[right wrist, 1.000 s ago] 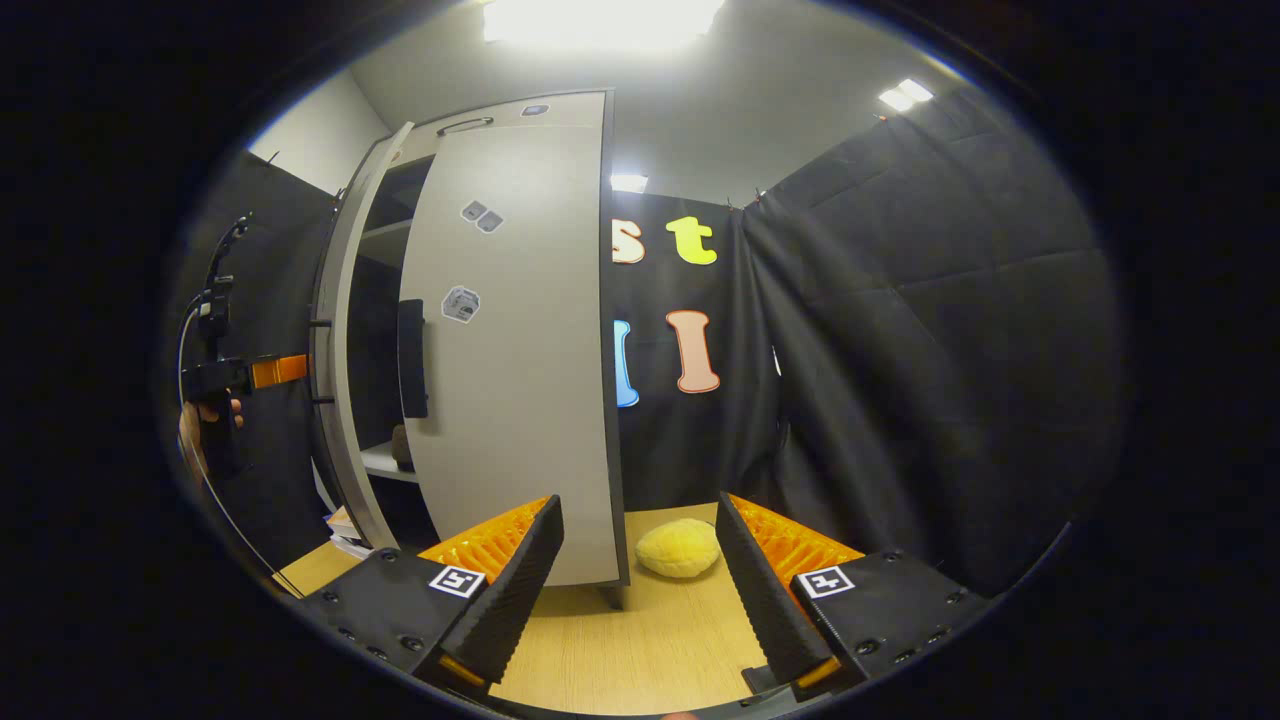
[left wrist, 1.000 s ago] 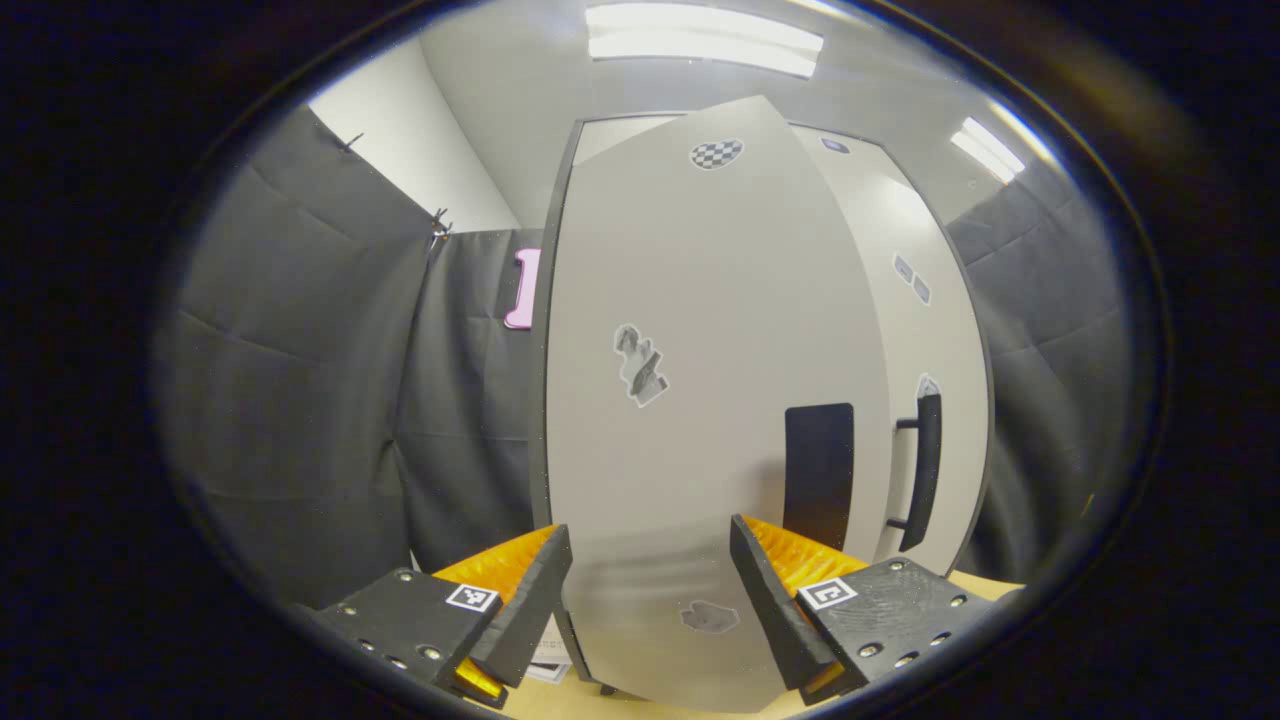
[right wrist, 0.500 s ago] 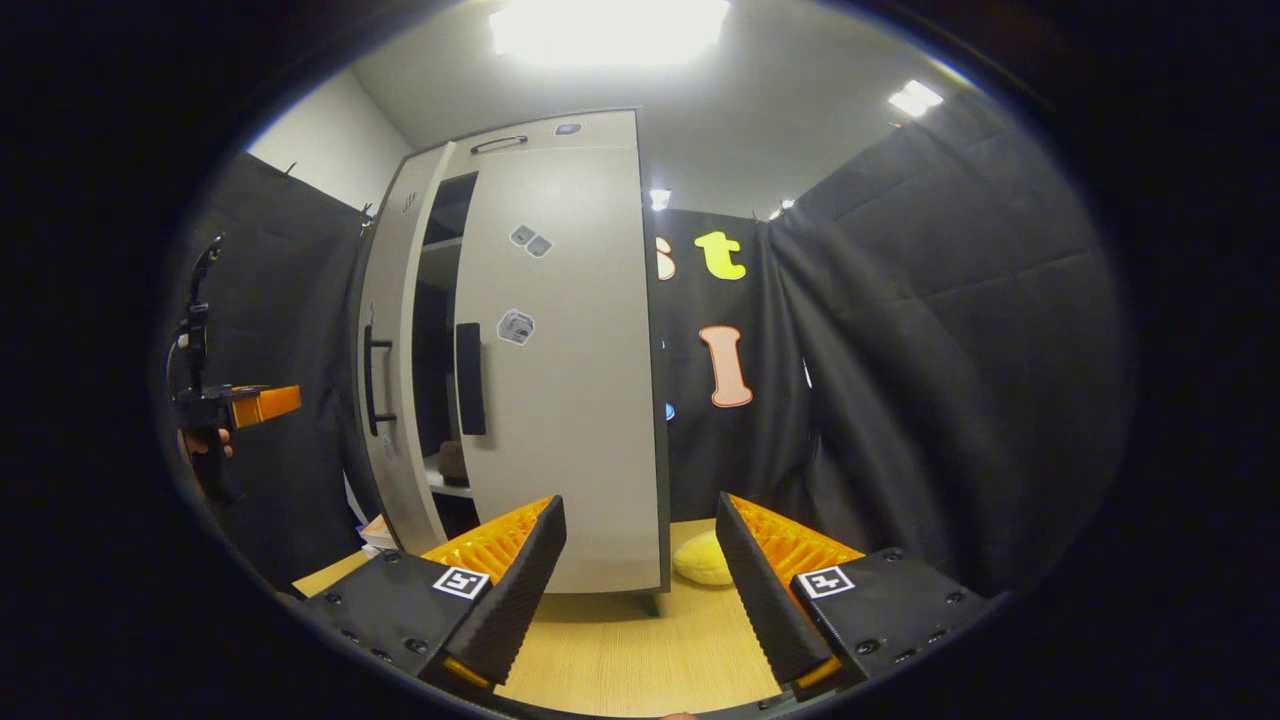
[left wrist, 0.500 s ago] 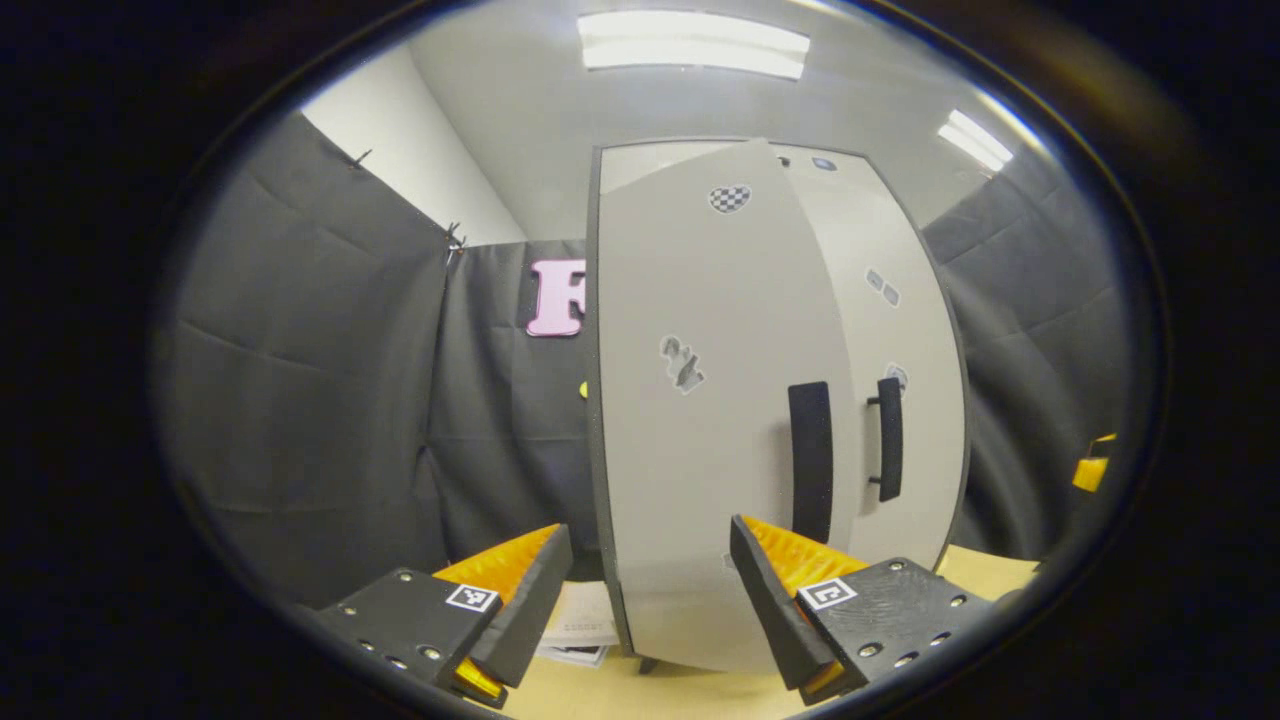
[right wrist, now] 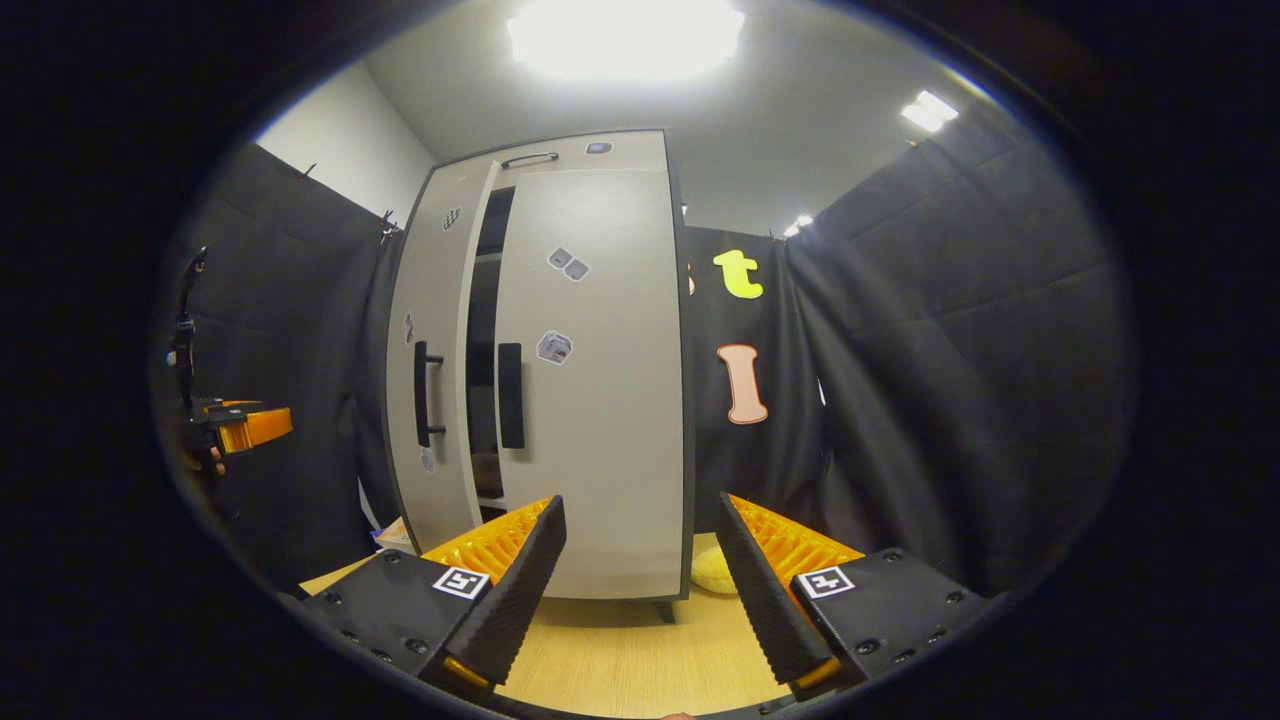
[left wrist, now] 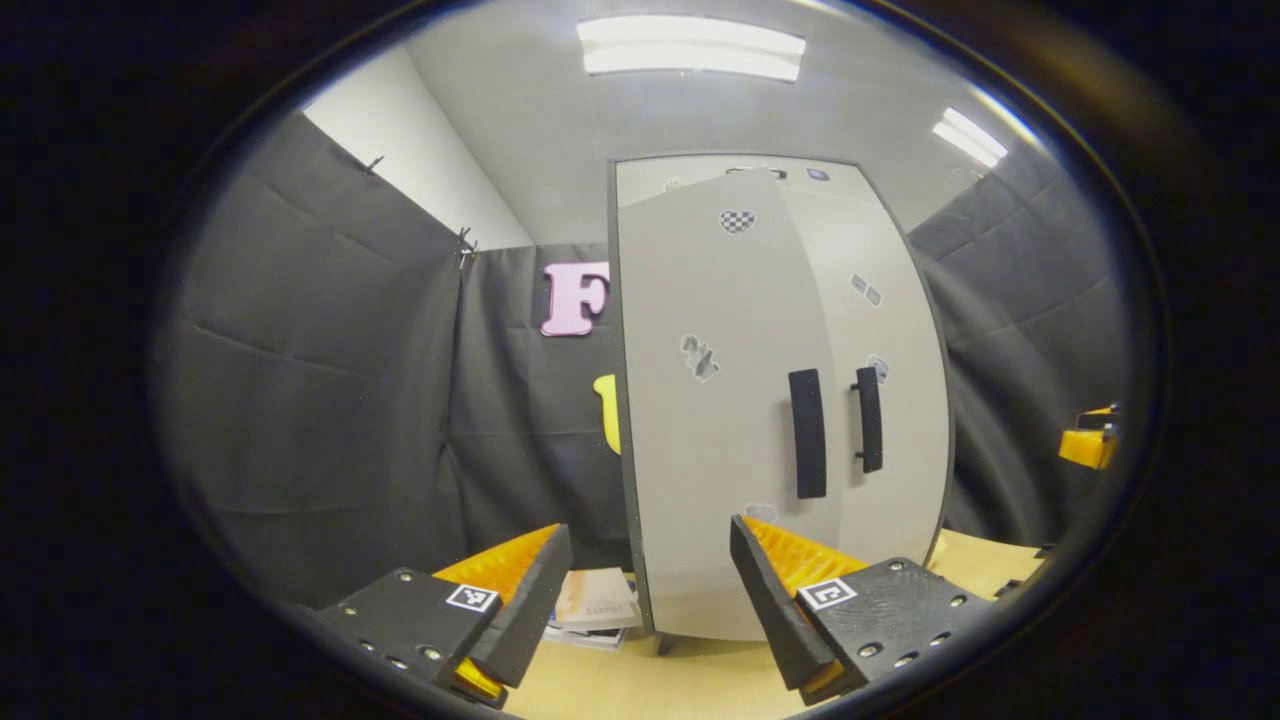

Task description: Grab one shoe with the right hand and put it into the shoe cabinet, grab the other shoe with the left hand and put it into the shoe cabinet; then close the right door with the right hand and the left door with the left hand.

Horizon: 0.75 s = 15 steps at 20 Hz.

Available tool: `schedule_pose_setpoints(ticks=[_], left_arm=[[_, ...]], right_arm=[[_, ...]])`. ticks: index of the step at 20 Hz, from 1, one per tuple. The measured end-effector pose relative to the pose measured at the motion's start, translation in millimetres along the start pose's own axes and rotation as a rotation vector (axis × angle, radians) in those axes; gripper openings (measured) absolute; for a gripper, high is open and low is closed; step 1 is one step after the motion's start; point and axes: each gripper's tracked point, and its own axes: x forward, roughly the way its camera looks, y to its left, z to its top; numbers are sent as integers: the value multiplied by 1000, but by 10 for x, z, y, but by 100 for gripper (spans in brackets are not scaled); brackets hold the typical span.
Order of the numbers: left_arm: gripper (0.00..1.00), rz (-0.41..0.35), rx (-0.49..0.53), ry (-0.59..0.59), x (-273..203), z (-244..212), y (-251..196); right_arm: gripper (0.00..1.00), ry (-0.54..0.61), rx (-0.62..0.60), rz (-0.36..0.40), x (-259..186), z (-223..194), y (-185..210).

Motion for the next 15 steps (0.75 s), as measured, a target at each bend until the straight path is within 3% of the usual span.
schedule_pose_setpoints(ticks=[9, 10, 15], left_arm=[[99, 25, 33, 59, -409, -253, 201], [93, 27, 29, 63, -442, -256, 217], [93, 41, 17, 60, -459, -224, 318]], right_arm=[[96, -36, -29, -13, -104, 69, 40], [96, -47, -26, -16, -106, 100, 40], [96, -78, -11, -37, -118, 216, 4]])
